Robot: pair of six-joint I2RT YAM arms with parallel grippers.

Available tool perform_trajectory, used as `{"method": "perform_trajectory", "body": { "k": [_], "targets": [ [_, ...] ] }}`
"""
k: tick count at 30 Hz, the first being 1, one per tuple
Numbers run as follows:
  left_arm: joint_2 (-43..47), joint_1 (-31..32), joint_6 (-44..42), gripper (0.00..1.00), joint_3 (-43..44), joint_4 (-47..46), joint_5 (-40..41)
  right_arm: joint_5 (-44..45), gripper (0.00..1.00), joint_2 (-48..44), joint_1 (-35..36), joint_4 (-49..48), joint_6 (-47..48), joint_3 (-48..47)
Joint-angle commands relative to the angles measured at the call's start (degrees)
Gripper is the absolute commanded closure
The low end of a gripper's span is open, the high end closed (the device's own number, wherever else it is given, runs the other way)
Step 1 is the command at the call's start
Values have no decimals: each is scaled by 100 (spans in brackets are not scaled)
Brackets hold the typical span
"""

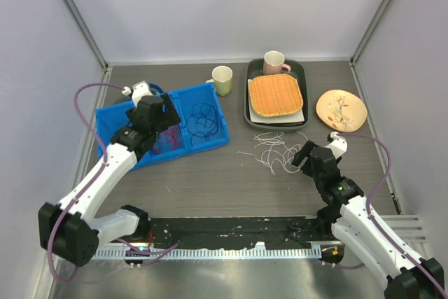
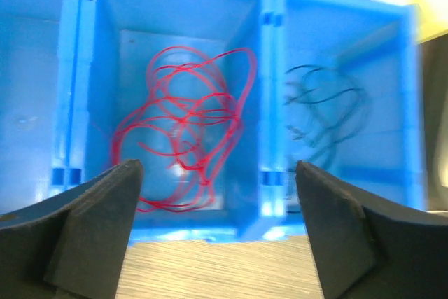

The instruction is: Untangle the cables

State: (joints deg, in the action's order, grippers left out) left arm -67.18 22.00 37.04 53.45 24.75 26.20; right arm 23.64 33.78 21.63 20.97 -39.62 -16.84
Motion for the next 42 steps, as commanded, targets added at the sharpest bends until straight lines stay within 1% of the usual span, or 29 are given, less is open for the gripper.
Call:
{"method": "perform_trajectory", "body": {
  "k": [1, 2, 4, 8, 9, 11, 12, 13, 14, 15, 16, 18, 20, 21, 22, 23, 24, 26, 27, 28, 29, 31, 32, 35, 37, 38, 39, 41, 42],
  "targets": [
    [879, -3, -4, 0, 8, -304, -676, -87, 19, -12, -9, -225, 209, -144],
    [995, -3, -3, 0, -27, -313, -912, -79, 19, -3, -9, -234, 217, -153],
    [1337, 6, 58, 0, -167, -322, -1098, -61, 20, 58, -9, -243, 235, -170],
    [1689, 50, 198, 0, -563, -445, -1748, 1, 23, 392, -9, -435, 279, -232],
    [1716, 76, 216, 0, -660, -584, -2150, -34, 24, 488, -9, -506, 296, -241],
    [1752, 111, 243, 0, -958, -865, -2538, -148, 33, 875, -9, -681, 305, -319],
    [1743, 173, 217, 0, -1038, -928, -2941, -210, 39, 1015, -18, -760, 349, -355],
    [1726, 191, 181, 0, -1152, -946, -3006, -245, 61, 1243, -10, -831, 367, -390],
    [1734, 217, 146, 0, -1188, -955, -3032, -333, 74, 1358, -9, -910, 358, -512],
    [1743, 234, 111, 0, -1223, -946, -3041, -412, 84, 1438, -9, -954, 367, -574],
    [1769, 243, 85, 0, -1284, -946, -3041, -508, 99, 1508, -9, -1007, 367, -636],
    [1874, 243, 49, 0, -1337, -954, -3068, -982, 99, 1596, -9, -1182, 436, -820],
    [1980, 235, 14, 0, -1434, -1051, -3260, -1413, 99, 1640, -9, -1244, 533, -1100],
    [2085, 235, -47, 0, -1477, -1130, -3418, -1954, 99, 1658, -1, -1253, 699, -1224],
    [2129, 235, -82, 0, -1582, -1218, -3576, -2264, 99, 1676, -1, -1253, 753, -1364],
    [2173, 243, -100, 0, -1636, -1453, -3969, -2667, 99, 1693, -1, -1297, 806, -1601],
    [2200, 243, -135, 0, -1706, -1586, -4182, -3446, 99, 1702, -1, -1376, 841, -1707],
    [2244, 252, -144, 0, -1847, -1946, -4769, -4293, 99, 1693, 8, -1734, 807, -1909],
    [2235, 287, -188, 0, -1882, -2044, -4938, -4698, 99, 1676, 34, -1920, 763, -1945],
    [2209, 314, -240, 0, -1926, -2123, -5105, -5633, 99, 1676, 52, -2069, 667, -1955],
    [2200, 349, -267, 0, -1935, -2280, -5298, -6086, 99, 1676, 148, -2723, 605, -1937],
    [2183, 515, -337, 0, -1988, -2422, -5414, -6929, 99, 1693, 289, -3193, 298, -1928],
    [2165, 594, -364, 0, -1996, -2449, -5406, -7030, 99, 1685, 394, -3570, 227, -1911],
    [2025, 998, -512, 0, -1953, -2642, -5204, -7188, 99, 1650, 754, -3644, 339, -2033],
    [1893, 1376, -609, 0, -1856, -2668, -5002, -7146, 99, 1623, 1001, -3644, 393, -2086],
    [1806, 1516, -697, 0, -1830, -2747, -4932, -6893, 99, 1588, 1062, -3644, 350, -2139],
    [1648, 1805, -715, 0, -1777, -2791, -4809, -6760, 99, 1579, 1141, -3635, 297, -2165],
    [1454, 2079, -811, 0, -1724, -3001, -4466, -6252, 99, 1596, 1203, -3470, 131, -2262],
    [1279, 2315, -908, 0, -1707, -3107, -4343, -6101, 99, 1614, 1212, -3425, -97, -2280]
  ]
}}
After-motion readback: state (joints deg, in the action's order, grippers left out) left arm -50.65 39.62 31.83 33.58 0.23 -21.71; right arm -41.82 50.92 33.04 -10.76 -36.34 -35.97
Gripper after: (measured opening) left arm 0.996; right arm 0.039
